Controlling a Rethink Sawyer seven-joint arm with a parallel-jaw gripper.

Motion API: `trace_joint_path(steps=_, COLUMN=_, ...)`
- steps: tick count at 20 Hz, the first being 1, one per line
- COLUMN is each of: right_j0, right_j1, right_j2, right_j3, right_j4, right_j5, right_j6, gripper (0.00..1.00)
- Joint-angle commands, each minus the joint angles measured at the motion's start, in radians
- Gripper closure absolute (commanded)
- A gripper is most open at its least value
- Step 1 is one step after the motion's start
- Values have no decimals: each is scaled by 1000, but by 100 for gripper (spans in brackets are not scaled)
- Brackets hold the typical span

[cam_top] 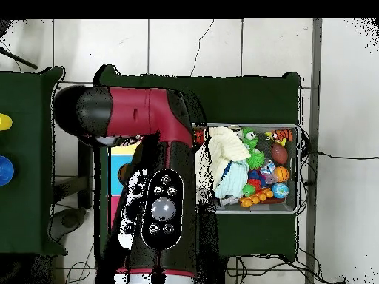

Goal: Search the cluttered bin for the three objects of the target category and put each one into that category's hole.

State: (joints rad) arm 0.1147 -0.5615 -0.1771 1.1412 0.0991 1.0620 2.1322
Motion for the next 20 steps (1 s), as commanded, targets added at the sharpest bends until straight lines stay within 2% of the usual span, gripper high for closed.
trace_joint_path(steps=1, right_j0=-48, right_j1=27, right_j2=87, right_j3=189, right_j4=-48, right_j5=-127, right_j6=-32, gripper=100)
trace_joint_path(steps=7, right_j0=-29, right_j1=62, right_j2=78, right_j3=186, right_j4=-78, right_j5=-177, right_j6=-9, gripper=100)
trace_joint_path(steps=20, right_j0=27, right_j1=124, right_j2=68, right_j3=132, right_j4=-120, right_j5=-189, right_j6=57, gripper=100)
